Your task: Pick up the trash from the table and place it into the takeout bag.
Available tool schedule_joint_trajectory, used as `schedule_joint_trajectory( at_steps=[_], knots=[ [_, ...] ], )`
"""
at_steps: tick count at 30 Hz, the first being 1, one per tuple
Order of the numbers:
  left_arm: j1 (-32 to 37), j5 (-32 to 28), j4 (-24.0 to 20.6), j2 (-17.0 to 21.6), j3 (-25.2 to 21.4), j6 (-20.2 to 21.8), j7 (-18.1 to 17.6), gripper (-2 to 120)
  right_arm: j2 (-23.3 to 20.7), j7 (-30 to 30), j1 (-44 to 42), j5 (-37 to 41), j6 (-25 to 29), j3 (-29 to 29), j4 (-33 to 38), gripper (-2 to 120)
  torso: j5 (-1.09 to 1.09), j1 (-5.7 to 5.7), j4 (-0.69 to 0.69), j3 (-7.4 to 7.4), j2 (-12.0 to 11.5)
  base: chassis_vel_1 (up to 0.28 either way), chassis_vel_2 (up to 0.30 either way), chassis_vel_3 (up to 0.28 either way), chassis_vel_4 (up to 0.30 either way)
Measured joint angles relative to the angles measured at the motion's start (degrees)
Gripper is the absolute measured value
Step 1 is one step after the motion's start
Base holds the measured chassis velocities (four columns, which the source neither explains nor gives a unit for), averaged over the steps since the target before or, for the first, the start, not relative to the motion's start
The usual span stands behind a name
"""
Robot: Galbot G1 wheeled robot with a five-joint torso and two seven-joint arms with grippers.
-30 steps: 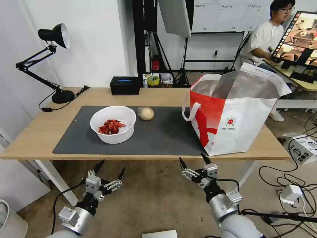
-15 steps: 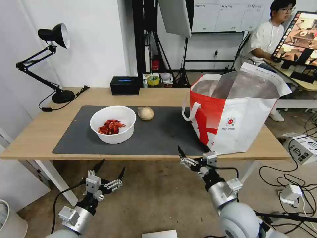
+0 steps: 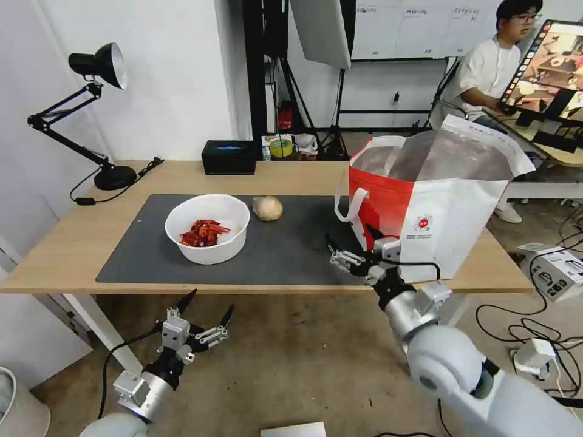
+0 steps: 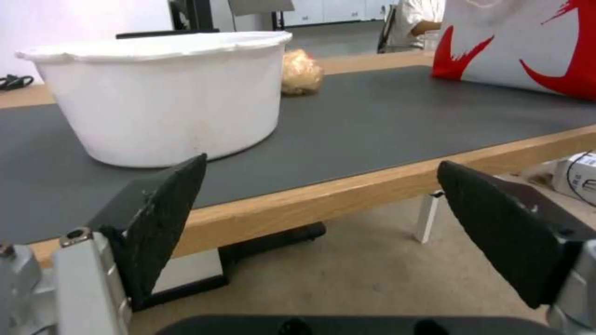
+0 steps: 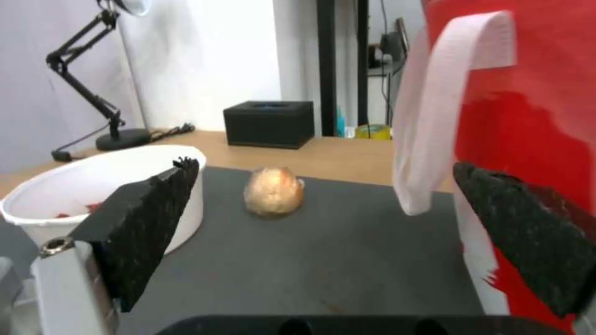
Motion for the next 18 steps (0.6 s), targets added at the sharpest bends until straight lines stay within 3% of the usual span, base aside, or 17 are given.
schedule_joint_trajectory(
  at_steps=[18],
  knots=[
    [-1.7,-0.5,2.2,-0.3,0.2,-0.1,0.0,100,4.1,2.6,18.1,5.8,-5.9,-11.4,-10.8,100,0.01,0.0,0.0,0.0,0.0,0.0,0.0,0.0,0.0]
  ],
)
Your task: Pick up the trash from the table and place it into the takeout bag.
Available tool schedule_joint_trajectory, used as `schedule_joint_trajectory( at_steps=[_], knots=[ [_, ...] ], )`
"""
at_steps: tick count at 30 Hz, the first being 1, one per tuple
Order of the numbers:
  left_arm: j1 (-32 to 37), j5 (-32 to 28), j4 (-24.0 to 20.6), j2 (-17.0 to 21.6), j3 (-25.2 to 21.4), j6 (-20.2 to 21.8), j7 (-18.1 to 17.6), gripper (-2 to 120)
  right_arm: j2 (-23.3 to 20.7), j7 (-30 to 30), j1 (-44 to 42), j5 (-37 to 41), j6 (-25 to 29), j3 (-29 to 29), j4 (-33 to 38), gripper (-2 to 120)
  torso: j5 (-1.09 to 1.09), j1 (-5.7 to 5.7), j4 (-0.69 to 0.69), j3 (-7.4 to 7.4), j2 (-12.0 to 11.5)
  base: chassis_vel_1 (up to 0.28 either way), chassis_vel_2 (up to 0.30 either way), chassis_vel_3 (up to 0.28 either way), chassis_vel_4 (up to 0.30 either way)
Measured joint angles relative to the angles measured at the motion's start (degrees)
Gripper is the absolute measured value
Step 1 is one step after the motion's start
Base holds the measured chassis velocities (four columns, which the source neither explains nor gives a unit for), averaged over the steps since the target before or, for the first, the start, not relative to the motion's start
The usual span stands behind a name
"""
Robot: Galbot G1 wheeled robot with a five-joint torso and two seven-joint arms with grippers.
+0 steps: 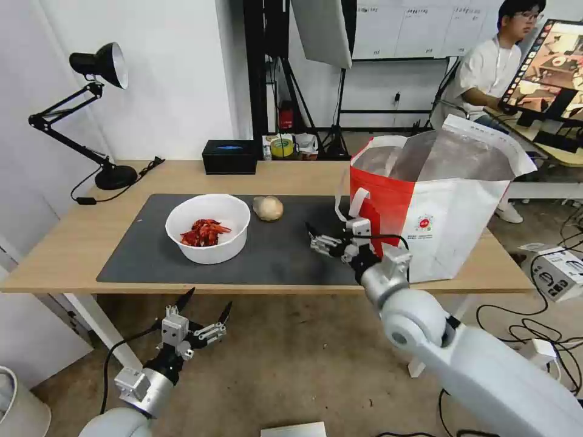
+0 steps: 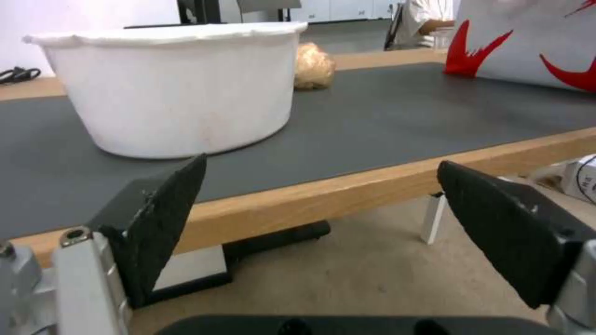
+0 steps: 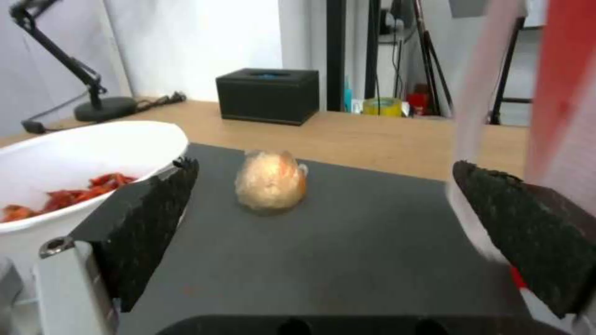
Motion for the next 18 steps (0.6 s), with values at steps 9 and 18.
schedule_joint_trajectory(
  at_steps=[9,18],
  knots=[
    [0.8,-0.1,-0.2,0.3,-0.9,-0.2,0.0,100,6.5,1.5,10.2,3.7,-3.4,-4.9,-8.6,100,-0.02,0.0,0.01,0.0,0.0,0.0,0.0,0.0,0.0],
    [1.3,-0.6,-0.1,0.2,-1.8,-0.7,0.0,100,16.0,3.9,17.2,6.7,-5.5,-8.7,-20.9,100,-0.02,0.0,0.01,0.0,0.0,0.0,0.0,0.0,0.0]
  ],
)
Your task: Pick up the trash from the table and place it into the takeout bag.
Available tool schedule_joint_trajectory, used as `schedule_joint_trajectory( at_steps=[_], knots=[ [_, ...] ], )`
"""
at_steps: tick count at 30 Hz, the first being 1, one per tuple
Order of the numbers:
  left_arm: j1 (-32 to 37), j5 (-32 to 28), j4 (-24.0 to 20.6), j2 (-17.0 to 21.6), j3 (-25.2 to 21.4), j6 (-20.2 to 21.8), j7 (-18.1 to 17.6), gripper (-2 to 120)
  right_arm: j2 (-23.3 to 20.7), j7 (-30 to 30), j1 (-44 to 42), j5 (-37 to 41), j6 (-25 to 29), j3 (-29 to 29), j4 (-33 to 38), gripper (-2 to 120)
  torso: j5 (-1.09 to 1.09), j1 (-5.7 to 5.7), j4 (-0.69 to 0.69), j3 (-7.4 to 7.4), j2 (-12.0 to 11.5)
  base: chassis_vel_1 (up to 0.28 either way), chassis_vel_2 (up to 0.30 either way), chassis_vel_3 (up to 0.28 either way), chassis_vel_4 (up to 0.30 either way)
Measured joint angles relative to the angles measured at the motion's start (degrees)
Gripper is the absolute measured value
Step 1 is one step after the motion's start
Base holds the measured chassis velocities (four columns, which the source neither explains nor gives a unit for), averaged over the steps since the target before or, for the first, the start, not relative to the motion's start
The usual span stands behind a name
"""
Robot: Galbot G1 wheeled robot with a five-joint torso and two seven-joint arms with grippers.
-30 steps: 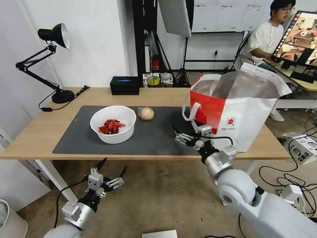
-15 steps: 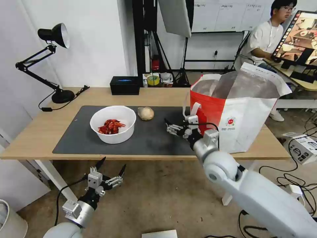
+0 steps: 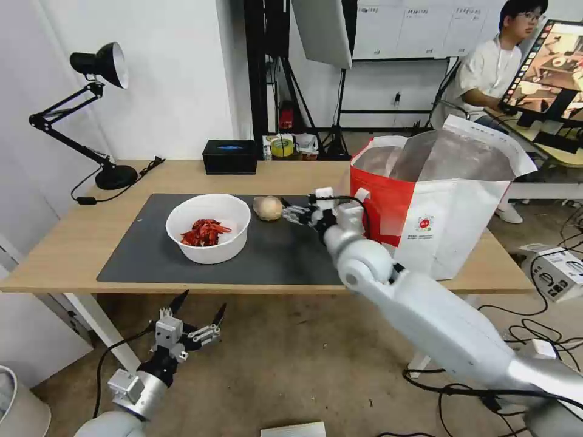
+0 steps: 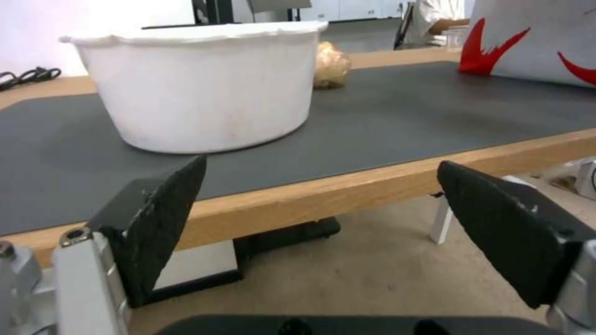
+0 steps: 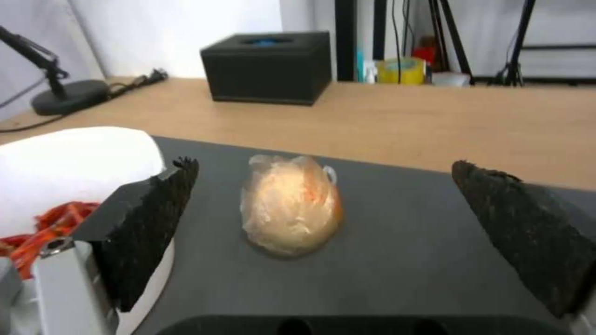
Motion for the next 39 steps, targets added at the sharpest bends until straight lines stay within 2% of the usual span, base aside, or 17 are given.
schedule_joint_trajectory(
  at_steps=[5,13,22,30,39],
  knots=[
    [0.2,-0.2,0.2,0.3,-0.2,0.0,0.0,100,4.2,0.6,2.0,0.1,0.0,-0.3,-5.8,100,0.0,0.0,-0.01,0.0,0.0,0.0,0.0,0.0,0.0],
    [0.1,-0.1,0.4,0.0,-0.1,-0.1,0.0,100,8.2,1.0,5.6,1.3,-1.2,-0.5,-12.9,100,0.0,0.0,0.0,0.0,0.0,0.0,0.0,0.0,0.0],
    [0.4,0.2,0.5,-0.1,0.1,-0.2,0.0,100,13.2,-1.3,10.0,1.5,-2.9,-0.7,-23.2,100,0.01,0.0,-0.01,0.0,0.0,0.0,0.0,0.0,0.0],
    [0.7,0.3,0.3,-0.3,0.2,-0.4,0.0,100,16.8,-4.4,13.5,1.4,-5.2,-0.8,-30.4,100,0.0,0.0,0.0,-0.01,0.0,0.0,0.0,0.0,0.0],
    [0.8,0.3,0.3,-0.2,0.0,-0.6,0.1,100,18.7,-6.1,15.4,1.2,-8.1,-1.5,-34.3,100,0.01,-0.01,-0.01,0.0,0.0,0.0,0.0,0.0,0.0]
  ],
)
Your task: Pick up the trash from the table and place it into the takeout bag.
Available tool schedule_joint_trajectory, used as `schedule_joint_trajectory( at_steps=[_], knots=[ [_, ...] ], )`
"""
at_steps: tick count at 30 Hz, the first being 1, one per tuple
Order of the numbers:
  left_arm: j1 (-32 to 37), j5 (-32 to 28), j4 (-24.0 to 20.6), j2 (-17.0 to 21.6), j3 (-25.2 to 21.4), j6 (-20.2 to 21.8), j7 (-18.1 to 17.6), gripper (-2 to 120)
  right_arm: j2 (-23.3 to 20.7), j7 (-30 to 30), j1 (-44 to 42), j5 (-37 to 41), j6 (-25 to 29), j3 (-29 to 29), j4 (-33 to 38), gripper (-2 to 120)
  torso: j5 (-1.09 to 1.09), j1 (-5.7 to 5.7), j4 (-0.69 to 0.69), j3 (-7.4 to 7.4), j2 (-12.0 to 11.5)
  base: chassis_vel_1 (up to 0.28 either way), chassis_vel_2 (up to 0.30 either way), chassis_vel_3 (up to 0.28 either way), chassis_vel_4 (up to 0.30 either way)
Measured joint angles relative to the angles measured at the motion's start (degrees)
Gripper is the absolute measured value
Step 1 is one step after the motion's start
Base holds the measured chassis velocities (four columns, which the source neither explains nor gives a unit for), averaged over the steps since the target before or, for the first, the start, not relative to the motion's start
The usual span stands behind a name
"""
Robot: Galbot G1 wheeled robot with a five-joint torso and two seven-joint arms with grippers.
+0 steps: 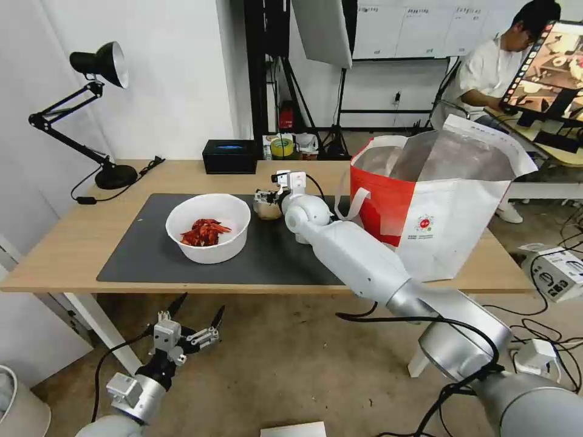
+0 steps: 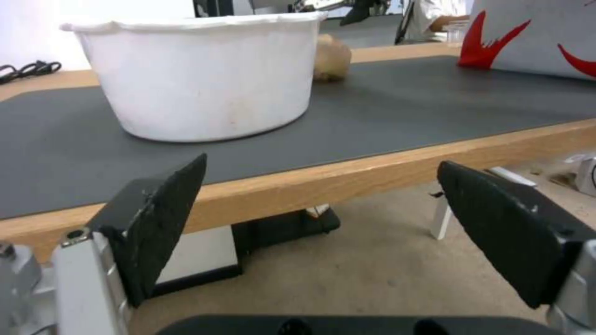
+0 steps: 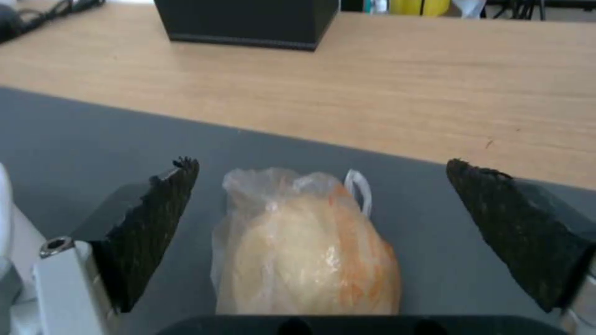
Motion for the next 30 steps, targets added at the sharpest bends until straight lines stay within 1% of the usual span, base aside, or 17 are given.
schedule_joint_trajectory(
  at_steps=[4,12,19,30],
  knots=[
    [0.0,0.0,0.1,-0.1,0.0,-0.2,0.0,100,0.3,-0.7,0.4,-0.2,-1.6,-0.2,-0.8,100,0.01,0.0,0.0,0.0,0.0,0.0,0.0,0.0,0.0],
    [0.6,0.3,-0.4,-1.1,-0.3,-0.7,0.1,100,1.2,-1.5,0.6,-1.2,-2.7,-0.6,-2.8,100,0.0,0.0,0.0,0.0,0.0,0.0,0.0,0.0,0.0],
    [1.1,0.5,-0.5,-1.2,-0.9,-0.9,0.2,100,2.1,-2.2,0.7,-1.7,-3.5,-0.5,-4.4,100,0.0,0.0,0.0,0.0,0.0,0.0,0.0,0.0,0.0],
    [2.0,0.8,-0.7,-1.9,-1.3,-1.3,0.8,100,2.5,-3.0,0.3,-2.5,-4.4,-0.3,-5.6,100,0.0,0.0,0.0,0.0,0.0,0.0,0.0,0.0,0.0]
  ],
)
